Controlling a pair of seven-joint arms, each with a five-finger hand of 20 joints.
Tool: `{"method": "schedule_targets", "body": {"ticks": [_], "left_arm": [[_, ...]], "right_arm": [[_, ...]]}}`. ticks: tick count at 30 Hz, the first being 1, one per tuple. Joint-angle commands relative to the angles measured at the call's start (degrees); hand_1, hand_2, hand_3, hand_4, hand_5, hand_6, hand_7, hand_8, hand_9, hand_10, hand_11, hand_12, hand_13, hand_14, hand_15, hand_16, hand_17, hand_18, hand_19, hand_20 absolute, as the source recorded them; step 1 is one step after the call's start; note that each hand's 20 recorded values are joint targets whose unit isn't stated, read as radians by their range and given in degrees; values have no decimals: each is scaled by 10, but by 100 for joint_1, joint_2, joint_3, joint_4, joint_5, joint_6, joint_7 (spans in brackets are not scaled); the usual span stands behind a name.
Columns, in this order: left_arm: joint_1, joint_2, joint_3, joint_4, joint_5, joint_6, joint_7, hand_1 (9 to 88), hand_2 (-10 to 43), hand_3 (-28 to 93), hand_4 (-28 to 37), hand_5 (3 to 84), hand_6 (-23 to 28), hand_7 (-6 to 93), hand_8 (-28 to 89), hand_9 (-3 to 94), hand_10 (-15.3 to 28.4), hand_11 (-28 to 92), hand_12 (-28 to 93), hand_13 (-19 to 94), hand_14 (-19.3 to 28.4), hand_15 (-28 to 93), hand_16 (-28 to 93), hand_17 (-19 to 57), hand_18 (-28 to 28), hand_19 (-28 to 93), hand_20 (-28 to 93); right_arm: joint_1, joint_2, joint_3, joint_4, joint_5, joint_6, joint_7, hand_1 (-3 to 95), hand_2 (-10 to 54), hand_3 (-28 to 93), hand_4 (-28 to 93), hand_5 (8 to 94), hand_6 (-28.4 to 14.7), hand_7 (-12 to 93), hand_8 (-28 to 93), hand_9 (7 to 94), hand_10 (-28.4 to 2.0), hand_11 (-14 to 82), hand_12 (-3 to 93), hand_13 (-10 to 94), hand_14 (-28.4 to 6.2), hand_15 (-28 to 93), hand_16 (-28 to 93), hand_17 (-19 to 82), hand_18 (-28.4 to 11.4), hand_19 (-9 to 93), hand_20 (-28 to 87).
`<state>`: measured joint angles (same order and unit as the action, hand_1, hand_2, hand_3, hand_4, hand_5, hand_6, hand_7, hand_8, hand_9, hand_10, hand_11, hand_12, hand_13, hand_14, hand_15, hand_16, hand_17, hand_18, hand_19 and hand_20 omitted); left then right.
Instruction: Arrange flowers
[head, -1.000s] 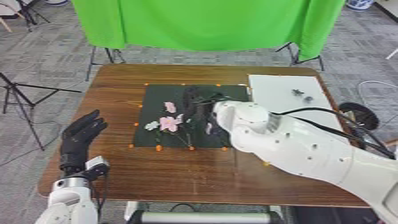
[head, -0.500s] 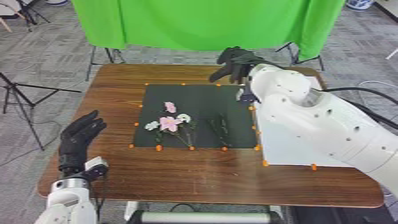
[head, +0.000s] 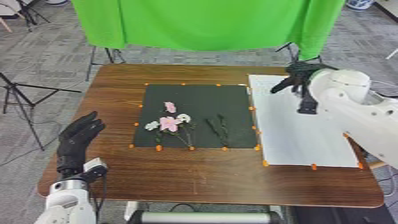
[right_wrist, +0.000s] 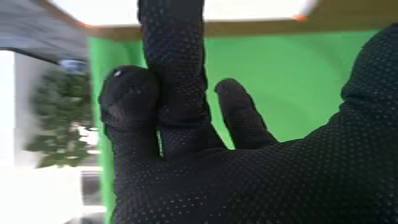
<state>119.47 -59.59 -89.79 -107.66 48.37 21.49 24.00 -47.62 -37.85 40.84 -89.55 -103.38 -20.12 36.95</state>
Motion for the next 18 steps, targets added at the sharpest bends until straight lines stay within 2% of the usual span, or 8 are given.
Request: {"method": "schedule_targets", "body": {"ticks": [1, 5, 8, 16, 18], "left_arm": [[87, -24, 3, -47, 10, 45, -27, 401, -73, 707, -97, 531, -27, 228, -110, 486, 124, 259, 123, 409, 161, 293, -19, 104, 145, 217, 210], [104, -34, -33, -43, 7, 6, -25, 401, -73, 708, -97, 531, -27, 228, -110, 487, 124, 259, 123, 409, 162, 293, -19, 105, 145, 215, 210], [102, -32, -23, -42, 12, 9, -29, 401, -73, 708, -98, 531, -27, 228, -110, 487, 123, 260, 123, 410, 161, 293, -19, 105, 145, 215, 210], [83, -29, -32, -30, 41, -5, -89, 401, -72, 708, -98, 529, -24, 226, -109, 486, 124, 260, 122, 409, 162, 293, -20, 105, 145, 216, 211], [115, -25, -46, -54, 28, 7, -80, 400, -72, 709, -98, 529, -24, 225, -109, 487, 124, 260, 122, 409, 162, 292, -20, 104, 145, 216, 211]], "right_arm": [[-483, 216, 266, 220, -34, 90, 260, 115, -95, 544, -192, 304, -97, -24, -37, 350, -274, 20, 47, 843, -115, 437, 252, 579, -149, 844, 303], [-631, 259, 296, 315, -114, 340, 184, 124, -95, 553, -183, 329, -91, -16, -36, 380, -269, 30, 51, 852, -105, 440, 253, 583, -149, 852, 301], [-729, 297, 267, 333, -179, 442, 138, 138, -95, 560, -172, 347, -70, -12, -37, 396, -251, 34, 57, 854, -102, 445, 256, 582, -150, 858, 300], [-980, 258, 290, 416, -222, 460, 166, 165, -95, 586, -155, 370, -57, 6, -37, 429, -238, 42, 66, 857, -95, 458, 258, 581, -149, 871, 298], [-1082, 275, 330, 395, -181, 461, 159, 179, -95, 591, -152, 379, -54, 11, -38, 440, -235, 44, 69, 858, -93, 460, 258, 581, -149, 873, 297]]}}
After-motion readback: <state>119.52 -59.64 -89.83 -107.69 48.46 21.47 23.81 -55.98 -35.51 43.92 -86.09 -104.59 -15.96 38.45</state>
